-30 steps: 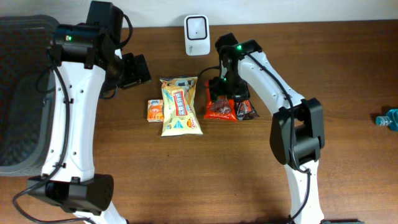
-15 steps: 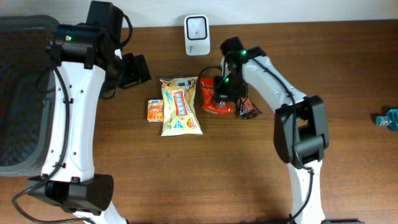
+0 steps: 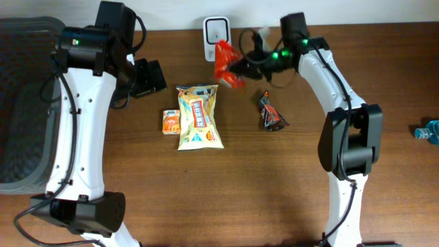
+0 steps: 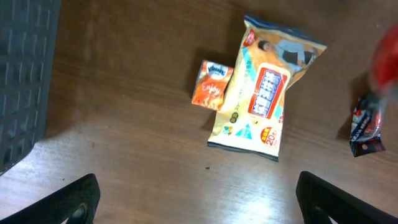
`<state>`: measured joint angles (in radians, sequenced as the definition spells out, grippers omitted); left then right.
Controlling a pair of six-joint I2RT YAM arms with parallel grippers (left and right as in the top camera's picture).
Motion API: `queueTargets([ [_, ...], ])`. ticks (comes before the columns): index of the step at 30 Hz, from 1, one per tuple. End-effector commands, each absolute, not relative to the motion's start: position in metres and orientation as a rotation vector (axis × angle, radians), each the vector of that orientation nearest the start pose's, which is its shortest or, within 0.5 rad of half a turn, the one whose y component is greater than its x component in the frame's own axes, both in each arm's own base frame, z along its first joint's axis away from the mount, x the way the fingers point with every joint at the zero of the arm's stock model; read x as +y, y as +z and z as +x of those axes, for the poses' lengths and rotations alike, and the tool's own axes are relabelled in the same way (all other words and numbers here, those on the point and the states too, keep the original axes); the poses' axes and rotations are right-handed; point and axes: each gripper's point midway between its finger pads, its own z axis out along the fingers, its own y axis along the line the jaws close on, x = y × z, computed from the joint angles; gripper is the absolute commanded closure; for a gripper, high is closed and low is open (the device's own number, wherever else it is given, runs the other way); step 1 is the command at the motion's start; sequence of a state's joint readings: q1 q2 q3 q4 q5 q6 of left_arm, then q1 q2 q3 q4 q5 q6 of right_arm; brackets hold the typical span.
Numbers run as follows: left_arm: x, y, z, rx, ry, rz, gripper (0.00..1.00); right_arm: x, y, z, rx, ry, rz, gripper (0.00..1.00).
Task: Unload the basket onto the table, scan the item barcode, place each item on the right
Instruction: 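Carry the red bag right and drop it at the table edge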
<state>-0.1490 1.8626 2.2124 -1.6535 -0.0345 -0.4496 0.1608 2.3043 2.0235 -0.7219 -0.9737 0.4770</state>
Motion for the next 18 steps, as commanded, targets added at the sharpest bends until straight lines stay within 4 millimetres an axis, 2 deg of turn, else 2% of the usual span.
queueTargets([
  [1, -0.048, 0.276, 0.366, 2.823, -0.07, -0.446, 0.01, 0.225, 0.177, 0.565, 2.427, 1.076, 0.065, 0.96],
  [4, -0.048, 0.276, 0.366, 2.823, -0.07, -0.446, 0.01, 0.23, 0.192, 0.601, 2.26, 0.796, 0.088, 0.96],
  [5, -0.048, 0.276, 0.366, 2.823, -0.07, -0.446, 0.01, 0.236, 0.202, 0.611, 2.182, 0.669, 0.044, 0.96],
  [7, -0.048, 0.276, 0.366, 2.823, -0.07, -0.446, 0.01, 0.244, 0.221, 0.623, 2.05, 0.439, 0.019, 0.96],
  [8, -0.048, 0.276, 0.366, 2.823, -0.07, -0.446, 0.01, 0.253, 0.225, 0.629, 1.979, 0.388, 0.04, 0.96],
  [9, -0.048, 0.276, 0.366, 2.823, -0.07, -0.446, 0.01, 0.255, 0.222, 0.633, 1.96, 0.381, 0.048, 0.96],
  [11, -0.048, 0.276, 0.366, 2.823, -0.07, -0.446, 0.01, 0.256, 0.196, 0.65, 1.932, 0.379, 0.052, 0.96],
  [12, -0.048, 0.276, 0.366, 2.823, -0.07, -0.446, 0.01, 0.255, 0.192, 0.658, 1.894, 0.35, 0.011, 0.96],
  [18, -0.048, 0.276, 0.366, 2.823, -0.07, -0.446, 0.01, 0.232, 0.186, 0.666, 1.906, 0.31, 0.016, 0.96],
])
